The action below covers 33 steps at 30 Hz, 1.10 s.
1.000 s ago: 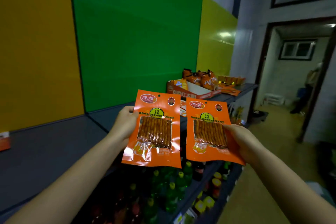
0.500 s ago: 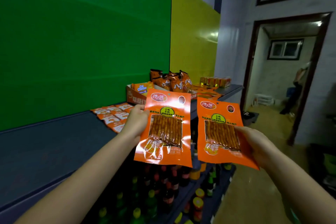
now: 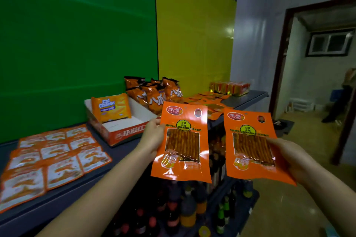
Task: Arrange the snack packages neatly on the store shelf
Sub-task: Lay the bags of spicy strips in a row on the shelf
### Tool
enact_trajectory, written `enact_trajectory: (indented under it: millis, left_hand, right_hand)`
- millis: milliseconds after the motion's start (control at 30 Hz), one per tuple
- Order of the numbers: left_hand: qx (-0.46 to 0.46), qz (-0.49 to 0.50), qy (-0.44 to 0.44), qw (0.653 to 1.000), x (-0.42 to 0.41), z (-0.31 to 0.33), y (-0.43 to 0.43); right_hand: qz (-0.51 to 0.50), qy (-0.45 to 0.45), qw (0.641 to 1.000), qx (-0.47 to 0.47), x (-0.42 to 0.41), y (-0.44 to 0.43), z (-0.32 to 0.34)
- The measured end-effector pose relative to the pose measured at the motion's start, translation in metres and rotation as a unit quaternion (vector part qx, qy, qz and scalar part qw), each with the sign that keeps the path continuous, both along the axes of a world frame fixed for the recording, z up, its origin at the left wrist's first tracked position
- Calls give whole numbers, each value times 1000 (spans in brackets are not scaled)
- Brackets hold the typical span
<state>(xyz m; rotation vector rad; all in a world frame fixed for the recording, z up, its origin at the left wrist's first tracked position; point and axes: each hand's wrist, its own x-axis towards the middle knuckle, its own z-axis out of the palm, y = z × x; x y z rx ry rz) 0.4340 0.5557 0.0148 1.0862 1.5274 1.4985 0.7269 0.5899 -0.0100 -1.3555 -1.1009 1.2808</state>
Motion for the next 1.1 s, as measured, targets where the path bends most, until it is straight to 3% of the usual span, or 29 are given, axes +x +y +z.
enact_trajectory:
  millis: [533, 1100]
  left_hand:
    - [32, 102, -61, 992, 175, 4, 181]
    - [88, 185, -64, 977, 222, 8, 438]
  right_hand:
    - [99, -35, 994, 25, 163, 249, 12]
    - [157, -46, 983, 78, 199, 539, 19]
